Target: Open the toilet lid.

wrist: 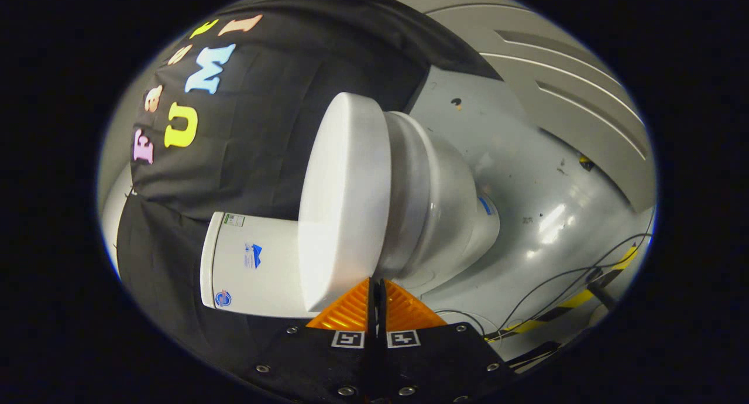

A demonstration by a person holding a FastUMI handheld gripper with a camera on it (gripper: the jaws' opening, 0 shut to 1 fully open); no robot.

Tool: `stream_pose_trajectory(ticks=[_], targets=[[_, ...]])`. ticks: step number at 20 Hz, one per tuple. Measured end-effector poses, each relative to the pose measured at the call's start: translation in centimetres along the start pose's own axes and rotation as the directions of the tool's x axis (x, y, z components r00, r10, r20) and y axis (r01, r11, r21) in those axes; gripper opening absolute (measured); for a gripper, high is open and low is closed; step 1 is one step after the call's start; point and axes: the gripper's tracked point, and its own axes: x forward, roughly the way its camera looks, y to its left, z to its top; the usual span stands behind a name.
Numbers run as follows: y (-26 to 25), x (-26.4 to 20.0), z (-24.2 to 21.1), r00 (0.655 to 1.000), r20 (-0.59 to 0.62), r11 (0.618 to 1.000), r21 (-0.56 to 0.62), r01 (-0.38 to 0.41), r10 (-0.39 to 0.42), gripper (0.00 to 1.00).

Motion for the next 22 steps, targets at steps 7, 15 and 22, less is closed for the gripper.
stream_pose_trajectory(ticks=[7, 15, 22], targets=[[4.6, -1.7, 0.8, 0.998, 0.053, 0.999, -0.034, -0.027, 0.029, 0.00], [12.5, -3.6, 0.9, 0.990, 0.072, 0.985, -0.134, -0.108, 0.119, 0.00], [17.2, -4.2, 0.1, 0.987, 0.089, 0.965, -0.238, -0.111, 0.135, 0.00]])
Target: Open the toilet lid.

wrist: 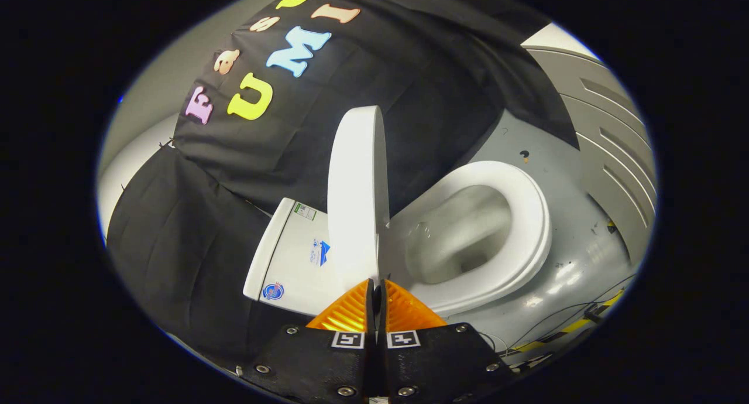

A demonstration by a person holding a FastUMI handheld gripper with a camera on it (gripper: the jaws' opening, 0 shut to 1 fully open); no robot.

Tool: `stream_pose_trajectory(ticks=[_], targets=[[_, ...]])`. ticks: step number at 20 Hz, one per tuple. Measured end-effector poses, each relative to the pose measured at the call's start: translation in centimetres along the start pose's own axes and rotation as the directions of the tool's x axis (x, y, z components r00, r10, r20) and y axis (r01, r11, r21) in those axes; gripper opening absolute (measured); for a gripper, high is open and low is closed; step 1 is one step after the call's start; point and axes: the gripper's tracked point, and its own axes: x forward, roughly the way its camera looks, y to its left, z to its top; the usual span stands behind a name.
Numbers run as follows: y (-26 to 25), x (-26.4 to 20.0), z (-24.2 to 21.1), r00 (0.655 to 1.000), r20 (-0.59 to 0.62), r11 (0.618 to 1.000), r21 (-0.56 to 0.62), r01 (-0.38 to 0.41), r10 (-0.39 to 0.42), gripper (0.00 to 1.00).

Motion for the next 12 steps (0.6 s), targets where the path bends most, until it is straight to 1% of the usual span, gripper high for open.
stream_pose_trajectory(ticks=[5, 12], targets=[[3.5, 0.4, -0.1, 1.000, 0.002, 0.997, -0.080, -0.025, 0.025, 0.00], [9.4, 1.8, -0.9, 0.997, 0.005, 0.987, -0.137, -0.080, 0.081, 0.00]])
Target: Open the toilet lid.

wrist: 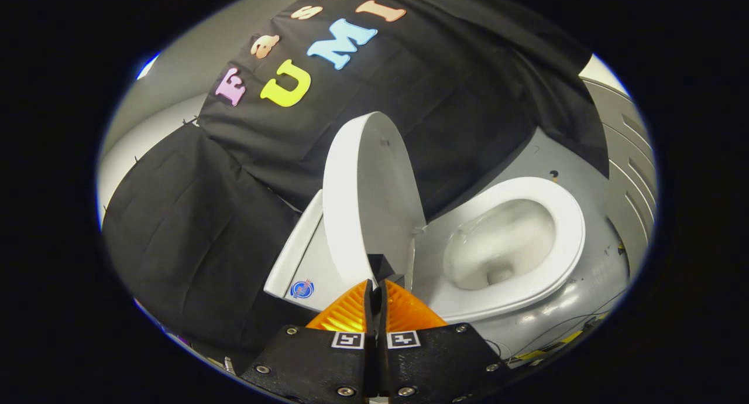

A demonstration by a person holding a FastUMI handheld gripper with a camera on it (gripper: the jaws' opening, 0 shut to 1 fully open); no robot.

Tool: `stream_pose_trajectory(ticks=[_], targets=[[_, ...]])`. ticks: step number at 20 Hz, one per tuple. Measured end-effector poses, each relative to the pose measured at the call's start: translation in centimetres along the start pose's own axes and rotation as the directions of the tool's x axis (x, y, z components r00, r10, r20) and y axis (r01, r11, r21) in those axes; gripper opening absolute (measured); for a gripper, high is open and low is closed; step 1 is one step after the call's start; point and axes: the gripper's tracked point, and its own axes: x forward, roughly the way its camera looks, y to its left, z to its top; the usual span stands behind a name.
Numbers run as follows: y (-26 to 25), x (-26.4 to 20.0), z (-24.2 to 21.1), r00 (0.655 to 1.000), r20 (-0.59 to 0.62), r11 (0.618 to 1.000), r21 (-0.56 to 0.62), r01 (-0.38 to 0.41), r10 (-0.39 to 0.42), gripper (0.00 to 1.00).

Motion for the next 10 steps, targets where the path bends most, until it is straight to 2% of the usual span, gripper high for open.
stream_pose_trajectory(ticks=[10], targets=[[7.8, 4.2, -2.0, 0.995, -0.043, 0.987, -0.133, -0.090, 0.085, 0.00]])
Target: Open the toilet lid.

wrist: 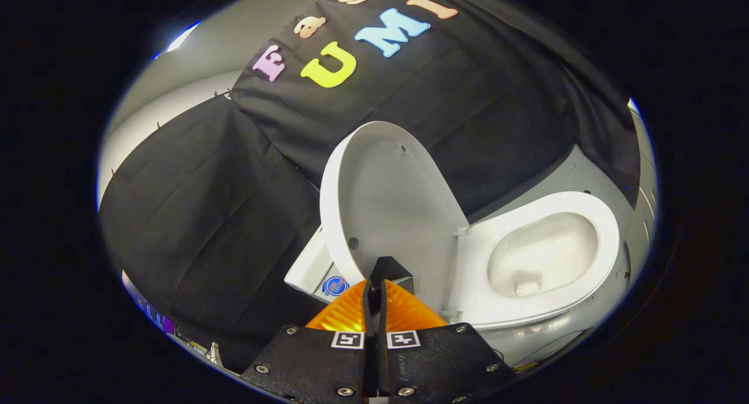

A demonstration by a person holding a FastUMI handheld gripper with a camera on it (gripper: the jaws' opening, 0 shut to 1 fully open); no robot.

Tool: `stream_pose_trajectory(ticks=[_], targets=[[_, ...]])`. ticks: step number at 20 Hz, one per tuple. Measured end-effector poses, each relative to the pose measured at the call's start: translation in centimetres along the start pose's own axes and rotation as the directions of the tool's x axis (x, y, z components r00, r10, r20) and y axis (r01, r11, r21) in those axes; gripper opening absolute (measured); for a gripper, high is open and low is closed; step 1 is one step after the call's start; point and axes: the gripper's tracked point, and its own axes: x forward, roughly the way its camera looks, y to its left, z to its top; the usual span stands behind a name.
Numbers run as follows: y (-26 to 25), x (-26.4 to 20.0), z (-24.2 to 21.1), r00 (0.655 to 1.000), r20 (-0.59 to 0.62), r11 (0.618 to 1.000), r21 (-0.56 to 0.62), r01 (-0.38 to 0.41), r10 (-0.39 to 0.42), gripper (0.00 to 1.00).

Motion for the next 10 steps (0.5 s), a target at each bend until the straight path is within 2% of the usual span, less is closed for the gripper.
stream_pose_trajectory(ticks=[4, 10], targets=[[2.0, 1.5, -0.8, 1.000, 0.008, 0.998, -0.069, -0.007, 0.008, 0.00], [4.6, 3.9, -2.7, 1.000, -0.005, 0.993, -0.114, -0.020, 0.019, 0.01]])
